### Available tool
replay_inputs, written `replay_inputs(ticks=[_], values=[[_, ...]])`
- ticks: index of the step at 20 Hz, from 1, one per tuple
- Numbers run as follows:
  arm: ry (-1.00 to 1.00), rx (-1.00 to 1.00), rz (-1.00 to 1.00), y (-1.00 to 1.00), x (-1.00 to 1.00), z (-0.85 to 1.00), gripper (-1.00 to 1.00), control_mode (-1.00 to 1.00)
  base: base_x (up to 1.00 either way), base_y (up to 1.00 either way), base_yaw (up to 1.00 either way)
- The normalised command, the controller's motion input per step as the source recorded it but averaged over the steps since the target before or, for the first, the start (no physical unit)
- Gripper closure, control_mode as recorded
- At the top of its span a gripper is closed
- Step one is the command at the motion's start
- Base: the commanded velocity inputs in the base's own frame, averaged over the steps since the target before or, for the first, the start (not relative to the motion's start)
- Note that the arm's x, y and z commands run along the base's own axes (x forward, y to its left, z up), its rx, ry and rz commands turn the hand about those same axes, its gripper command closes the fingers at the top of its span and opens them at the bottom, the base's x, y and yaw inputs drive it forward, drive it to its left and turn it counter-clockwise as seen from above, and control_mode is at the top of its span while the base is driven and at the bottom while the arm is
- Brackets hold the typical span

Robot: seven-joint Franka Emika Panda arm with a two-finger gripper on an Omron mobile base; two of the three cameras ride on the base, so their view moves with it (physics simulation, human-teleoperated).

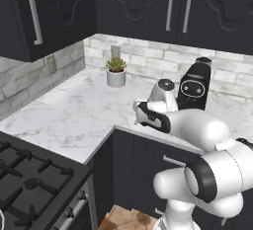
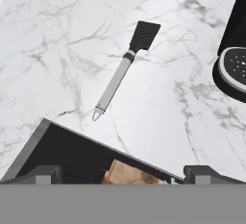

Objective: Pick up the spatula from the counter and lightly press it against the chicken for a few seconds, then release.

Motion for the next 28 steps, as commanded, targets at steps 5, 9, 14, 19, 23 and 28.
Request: replay_inputs(ticks=[5,9,14,19,23,28], values=[[0.02,0.01,0.0,0.0,0.15,-0.12,-1.0,-1.0,0.0,0.0,0.0],[0.02,0.0,0.0,0.0,0.12,-0.12,-1.0,-1.0,0.0,0.0,0.0],[0.01,0.0,0.0,0.0,0.11,-0.15,-1.0,-1.0,0.0,0.0,0.0],[0.01,0.0,0.0,0.0,0.15,-0.15,-1.0,-1.0,0.0,0.0,0.0],[0.02,0.0,0.0,0.0,0.2,-0.12,-1.0,-1.0,0.0,0.0,0.0],[0.02,0.0,0.0,0.0,0.17,-0.15,-1.0,-1.0,0.0,0.0,0.0]])
